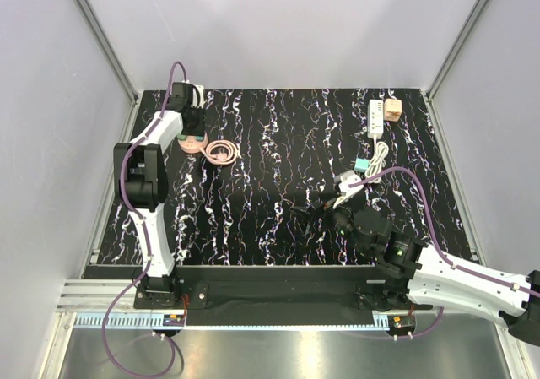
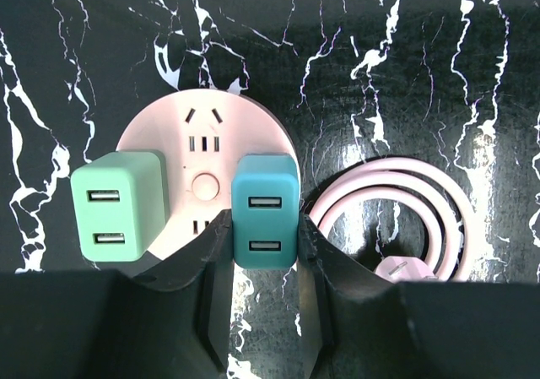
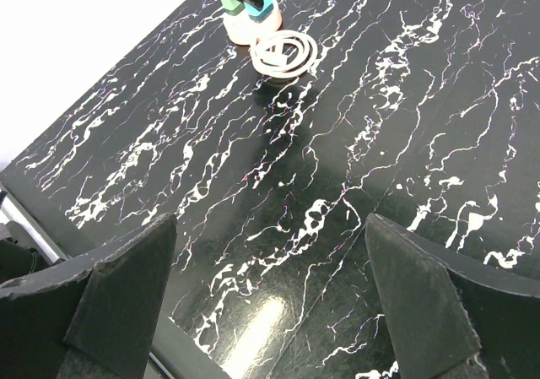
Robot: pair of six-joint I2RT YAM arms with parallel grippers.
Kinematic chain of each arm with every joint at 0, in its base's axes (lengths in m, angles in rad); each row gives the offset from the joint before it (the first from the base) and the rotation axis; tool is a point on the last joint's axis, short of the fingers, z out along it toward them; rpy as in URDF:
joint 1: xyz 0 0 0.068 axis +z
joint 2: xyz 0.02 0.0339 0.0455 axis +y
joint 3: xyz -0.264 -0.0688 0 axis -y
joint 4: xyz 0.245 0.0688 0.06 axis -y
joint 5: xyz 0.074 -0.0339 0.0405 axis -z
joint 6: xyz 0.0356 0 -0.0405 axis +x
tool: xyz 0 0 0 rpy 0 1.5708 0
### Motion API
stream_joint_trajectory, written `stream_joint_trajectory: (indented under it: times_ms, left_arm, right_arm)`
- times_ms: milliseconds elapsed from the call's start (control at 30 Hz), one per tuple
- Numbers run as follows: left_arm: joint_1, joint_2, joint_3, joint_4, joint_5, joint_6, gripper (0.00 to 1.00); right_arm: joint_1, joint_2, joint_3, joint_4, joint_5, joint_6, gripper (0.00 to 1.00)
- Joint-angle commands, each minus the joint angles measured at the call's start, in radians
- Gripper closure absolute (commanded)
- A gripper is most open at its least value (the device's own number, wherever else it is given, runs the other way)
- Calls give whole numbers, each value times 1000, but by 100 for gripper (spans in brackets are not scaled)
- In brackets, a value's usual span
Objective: Insert the plug
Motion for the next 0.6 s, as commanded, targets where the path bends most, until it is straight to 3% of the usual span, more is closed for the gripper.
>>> stream_joint_trajectory:
  times_ms: [0, 133, 433, 533, 567]
  left_arm:
    - [25, 179, -13, -249, -25, 23, 100]
    - [25, 220, 53, -323, -30, 20, 100]
    - [8, 211, 21, -344, -60, 35, 100]
    - [6, 193, 4, -343, -39, 34, 82]
    - [6, 185, 2, -340, -25, 34, 67]
  right_arm:
    - [-5, -22, -3, 25, 41, 10, 0]
    - [-6, -30, -6, 22, 50, 12, 0]
    - [-6, -33, -6, 22, 59, 14, 0]
    - [-6, -38, -6, 19, 61, 15, 0]
    - [-6, -41, -6, 20, 61, 14, 0]
